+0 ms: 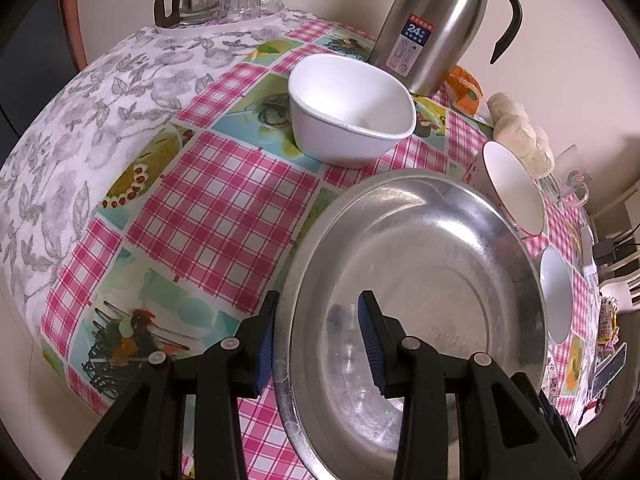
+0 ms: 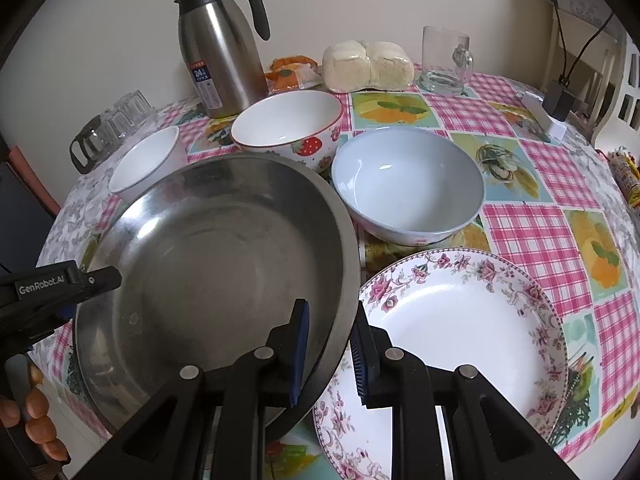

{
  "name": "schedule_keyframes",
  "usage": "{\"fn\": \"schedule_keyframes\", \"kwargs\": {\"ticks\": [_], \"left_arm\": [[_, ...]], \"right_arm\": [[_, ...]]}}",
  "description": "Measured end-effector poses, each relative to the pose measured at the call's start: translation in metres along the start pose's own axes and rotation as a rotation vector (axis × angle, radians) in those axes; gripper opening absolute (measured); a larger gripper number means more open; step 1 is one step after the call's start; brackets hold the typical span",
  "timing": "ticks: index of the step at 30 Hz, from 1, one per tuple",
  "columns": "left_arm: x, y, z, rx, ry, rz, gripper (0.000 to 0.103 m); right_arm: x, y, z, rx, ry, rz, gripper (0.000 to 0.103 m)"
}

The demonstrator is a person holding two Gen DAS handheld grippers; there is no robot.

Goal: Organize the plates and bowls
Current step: 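Carry the steel basin with the left tool beside the white bowls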

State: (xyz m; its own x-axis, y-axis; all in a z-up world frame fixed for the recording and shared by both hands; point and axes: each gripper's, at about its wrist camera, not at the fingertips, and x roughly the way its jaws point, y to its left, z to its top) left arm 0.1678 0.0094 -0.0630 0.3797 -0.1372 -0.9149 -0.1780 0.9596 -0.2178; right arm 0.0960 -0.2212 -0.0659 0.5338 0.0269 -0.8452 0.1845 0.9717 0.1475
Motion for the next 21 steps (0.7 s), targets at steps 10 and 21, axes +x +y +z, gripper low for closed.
{"fn": "schedule_keyframes", "kwargs": {"ticks": [10, 21], "left_arm": [[0.007, -0.004, 0.002, 0.009, 0.005, -0.009, 0.039], [0.014, -0.01, -0.003, 0.039, 0.031, -0.012, 0.039]], "right_arm": [[0.008, -0.004, 0.003, 0.018, 0.007, -0.004, 0.022], [0.008, -0.005, 0.004, 0.014, 0.028, -0.057, 0.022]]}}
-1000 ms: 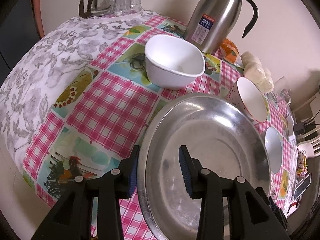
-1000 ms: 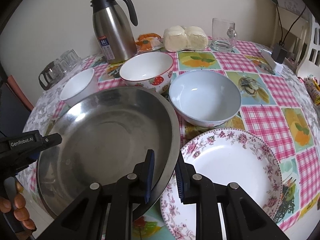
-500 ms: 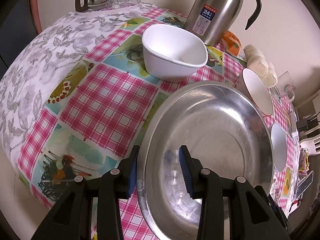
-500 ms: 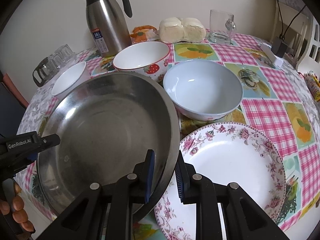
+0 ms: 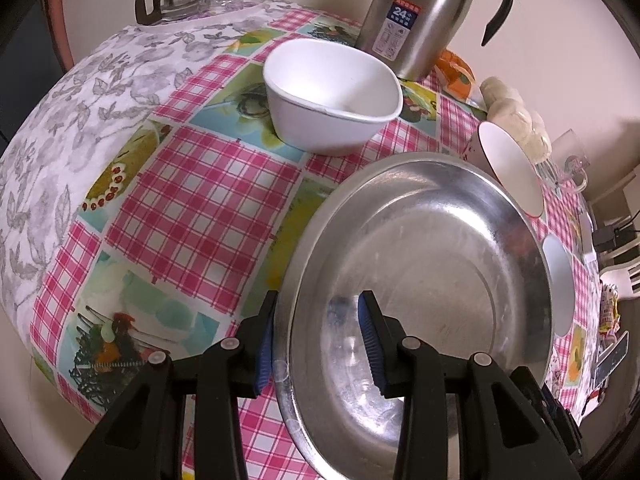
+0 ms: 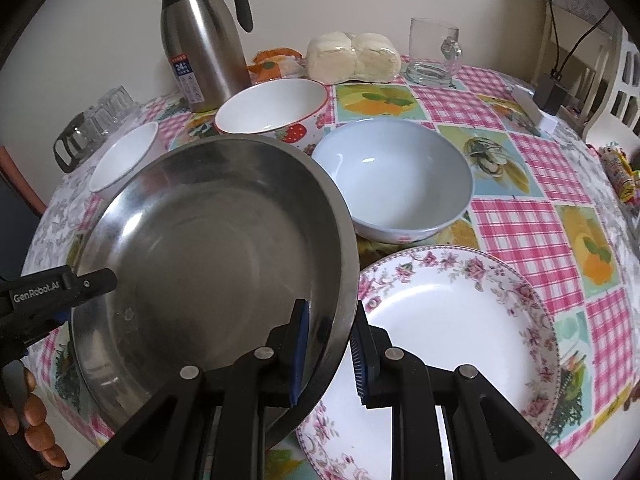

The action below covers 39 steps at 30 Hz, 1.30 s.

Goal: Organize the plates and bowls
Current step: 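Carry the steel basin with the left tool beside the white bowls, then lower the steel basin and open the left tool to release it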

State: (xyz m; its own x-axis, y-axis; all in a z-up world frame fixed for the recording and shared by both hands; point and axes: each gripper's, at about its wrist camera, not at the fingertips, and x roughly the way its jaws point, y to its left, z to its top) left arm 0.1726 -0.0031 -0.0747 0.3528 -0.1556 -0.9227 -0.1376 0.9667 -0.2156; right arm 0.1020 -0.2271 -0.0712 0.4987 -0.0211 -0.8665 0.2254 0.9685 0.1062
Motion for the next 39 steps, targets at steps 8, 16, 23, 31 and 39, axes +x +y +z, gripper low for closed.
{"fn": "schedule_keyframes", "kwargs": {"ticks": [8, 16, 23, 31, 39], "left_arm": [[-0.002, 0.001, -0.001, -0.002, 0.002, 0.009, 0.039], [-0.003, 0.0, -0.001, -0.001, 0.011, 0.009, 0.044], [-0.018, -0.005, 0.002, 0.029, -0.033, 0.022, 0.056], [-0.027, -0.008, 0.004, 0.061, -0.059, 0.078, 0.073], [-0.028, -0.011, 0.003, 0.094, -0.097, 0.145, 0.099]], "right_arm": [[-0.003, 0.0, -0.003, -0.005, 0.017, -0.009, 0.022], [-0.003, 0.0, -0.002, 0.01, 0.025, 0.005, 0.023], [-0.013, -0.002, 0.0, 0.024, 0.002, 0.001, 0.027], [-0.028, -0.004, 0.005, 0.029, -0.049, -0.016, 0.076], [-0.03, -0.005, 0.006, 0.028, -0.077, -0.007, 0.101]]}}
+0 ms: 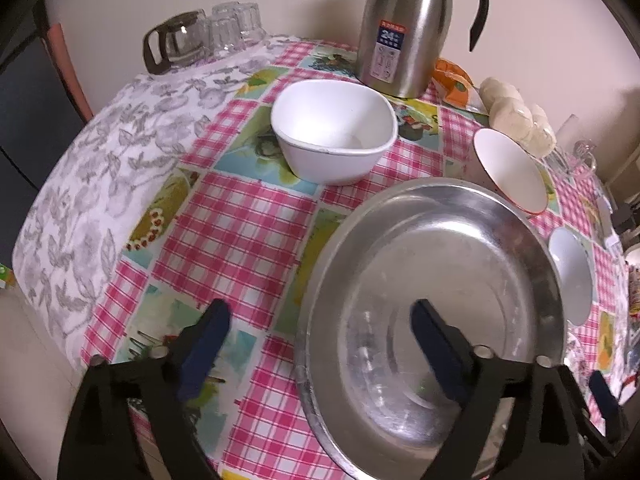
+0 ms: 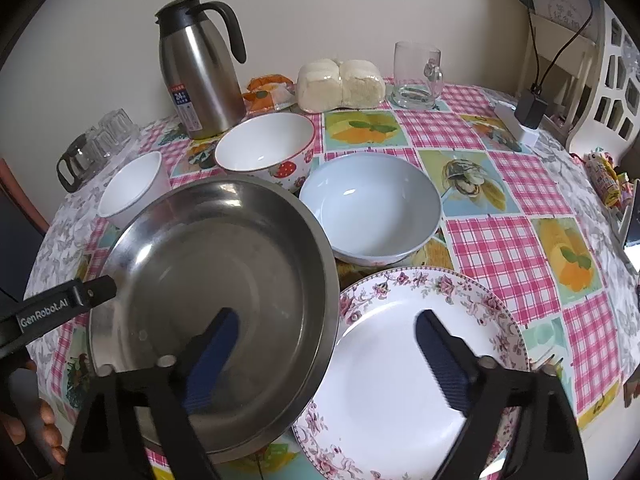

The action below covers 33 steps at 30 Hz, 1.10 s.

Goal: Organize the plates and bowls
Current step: 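Lower the steel basin and open the left tool to release it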

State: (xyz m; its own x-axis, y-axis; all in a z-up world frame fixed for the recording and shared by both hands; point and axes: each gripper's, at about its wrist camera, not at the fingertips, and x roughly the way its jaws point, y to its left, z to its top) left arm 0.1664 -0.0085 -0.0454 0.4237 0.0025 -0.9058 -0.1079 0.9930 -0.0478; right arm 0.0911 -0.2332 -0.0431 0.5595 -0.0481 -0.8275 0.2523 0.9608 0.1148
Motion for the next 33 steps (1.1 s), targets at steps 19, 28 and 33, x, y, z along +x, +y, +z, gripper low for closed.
{"fn": "schedule_keyframes", "kwargs": {"ticks": [19, 28, 33], "left_arm": [[-0.025, -0.011, 0.001, 0.036, -0.108, -0.018, 0.103], [-0.063, -0.052, -0.005, 0.119, -0.278, -0.133, 0.103], [-0.074, -0.076, -0.012, 0.17, -0.304, -0.205, 0.103]], "right_arm": [[-0.017, -0.016, 0.004, 0.013, -0.067, 0.039, 0.103], [-0.044, -0.046, 0.009, 0.026, -0.131, 0.034, 0.103], [-0.055, -0.075, 0.009, 0.059, -0.159, -0.005, 0.103]]}}
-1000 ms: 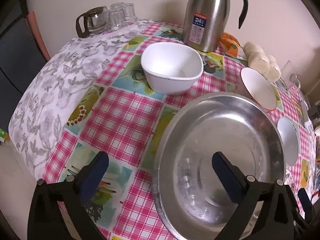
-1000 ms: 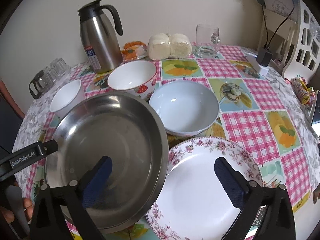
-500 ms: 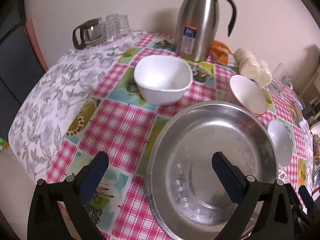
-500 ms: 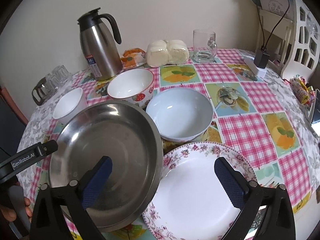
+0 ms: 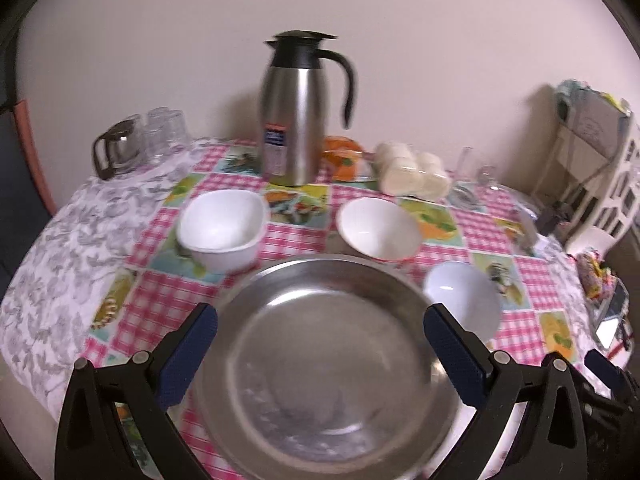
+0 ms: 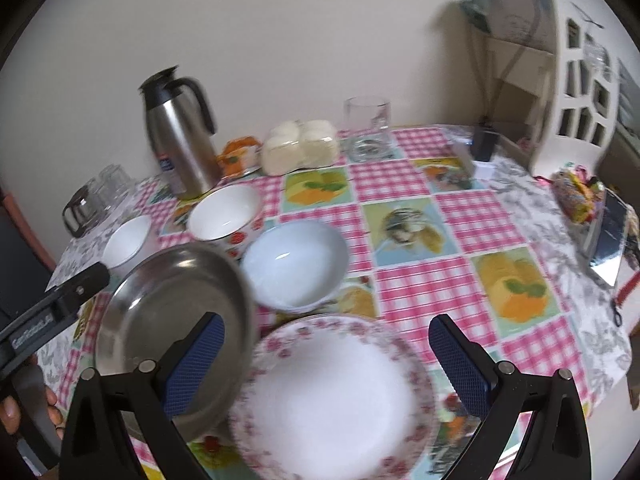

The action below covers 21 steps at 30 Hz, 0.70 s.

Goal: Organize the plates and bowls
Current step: 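Lower the steel basin and open the left tool to release it, then move the right tool to the floral-rimmed plate rim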

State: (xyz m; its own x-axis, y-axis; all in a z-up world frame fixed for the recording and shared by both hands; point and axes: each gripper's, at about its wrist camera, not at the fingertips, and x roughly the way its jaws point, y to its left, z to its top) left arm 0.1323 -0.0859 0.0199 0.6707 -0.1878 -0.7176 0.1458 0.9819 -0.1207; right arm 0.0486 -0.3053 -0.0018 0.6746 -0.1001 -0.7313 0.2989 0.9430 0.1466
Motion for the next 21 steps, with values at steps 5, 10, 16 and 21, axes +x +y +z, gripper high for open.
{"fn": "schedule_keyframes", "kwargs": {"ticks": [5, 10, 16, 21], "left_arm": [[0.001, -0.026, -0.007, 0.001, 0.01, -0.123, 0.103], [0.005, -0.061, -0.018, 0.027, 0.036, -0.192, 0.103], [0.012, -0.09, -0.031, 0.033, 0.079, -0.218, 0.103], [0.012, -0.106, -0.044, 0.045, 0.101, -0.254, 0.103]], "right_arm": [[-0.009, -0.04, 0.001, 0.064, -0.02, -0.058, 0.103], [-0.014, -0.076, -0.003, 0.12, -0.015, -0.115, 0.103], [-0.015, -0.111, -0.011, 0.186, 0.011, -0.126, 0.103], [-0.011, -0.126, -0.017, 0.212, 0.036, -0.125, 0.103]]}}
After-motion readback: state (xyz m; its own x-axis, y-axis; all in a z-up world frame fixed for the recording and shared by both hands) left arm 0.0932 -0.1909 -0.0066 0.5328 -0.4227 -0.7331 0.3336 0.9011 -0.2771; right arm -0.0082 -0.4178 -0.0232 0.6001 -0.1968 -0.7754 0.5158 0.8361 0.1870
